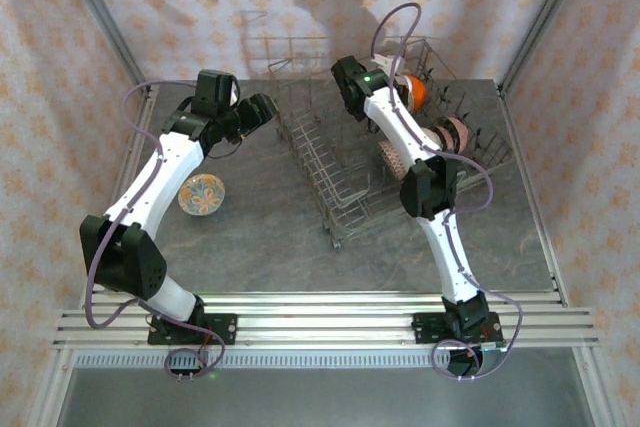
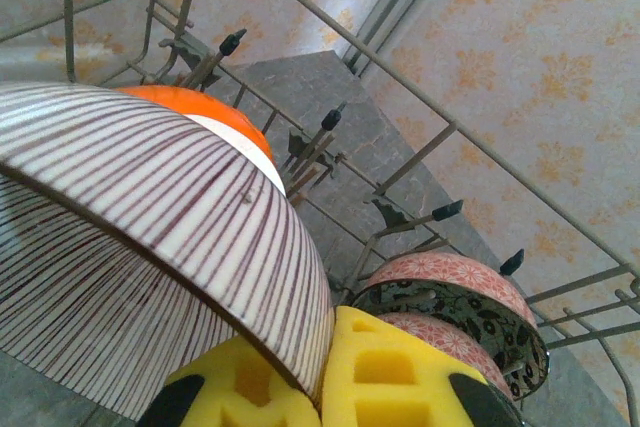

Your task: Load the bowls into the dish rack

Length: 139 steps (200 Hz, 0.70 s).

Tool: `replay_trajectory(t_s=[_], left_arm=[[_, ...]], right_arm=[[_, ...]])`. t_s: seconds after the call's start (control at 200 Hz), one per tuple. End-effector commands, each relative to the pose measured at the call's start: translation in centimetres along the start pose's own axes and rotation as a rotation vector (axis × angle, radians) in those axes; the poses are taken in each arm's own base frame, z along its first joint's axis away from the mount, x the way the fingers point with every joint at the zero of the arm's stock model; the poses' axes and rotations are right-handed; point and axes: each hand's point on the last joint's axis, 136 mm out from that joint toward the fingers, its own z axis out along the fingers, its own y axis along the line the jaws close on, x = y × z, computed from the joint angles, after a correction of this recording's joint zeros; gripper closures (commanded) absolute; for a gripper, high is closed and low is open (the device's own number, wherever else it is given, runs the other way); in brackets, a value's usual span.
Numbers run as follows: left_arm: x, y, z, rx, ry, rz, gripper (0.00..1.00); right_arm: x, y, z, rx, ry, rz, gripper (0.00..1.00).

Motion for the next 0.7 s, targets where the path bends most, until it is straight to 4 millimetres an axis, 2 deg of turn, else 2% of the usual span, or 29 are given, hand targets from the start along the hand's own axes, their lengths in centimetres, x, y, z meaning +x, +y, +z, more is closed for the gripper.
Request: replay_trajectory(t_s=[0.0, 0.245, 0.516, 0.691], left_arm=[[0.0, -0.7, -0.3, 0.013, 0.015, 0.034, 0.23], [0.1, 0.1, -0.9, -0.003, 0.017, 0.033, 0.23], [0.2, 0.6, -1.4, -0.009, 0.018, 0.031, 0.23], [0.4, 0.7, -1.9, -0.008, 0.019, 0.03, 0.23]], right_arm=[[-1.2, 0.4, -1.1, 0.034, -0.079, 0.047, 1.0], [-0.4, 2.2, -1.3, 0.046, -0.105, 0.019, 1.0], [-0.1, 1.9, -1.3, 0.089, -0.13, 0.033, 1.0], [-0.6, 0.5, -1.9, 0.11, -0.143, 0.1, 1.0]])
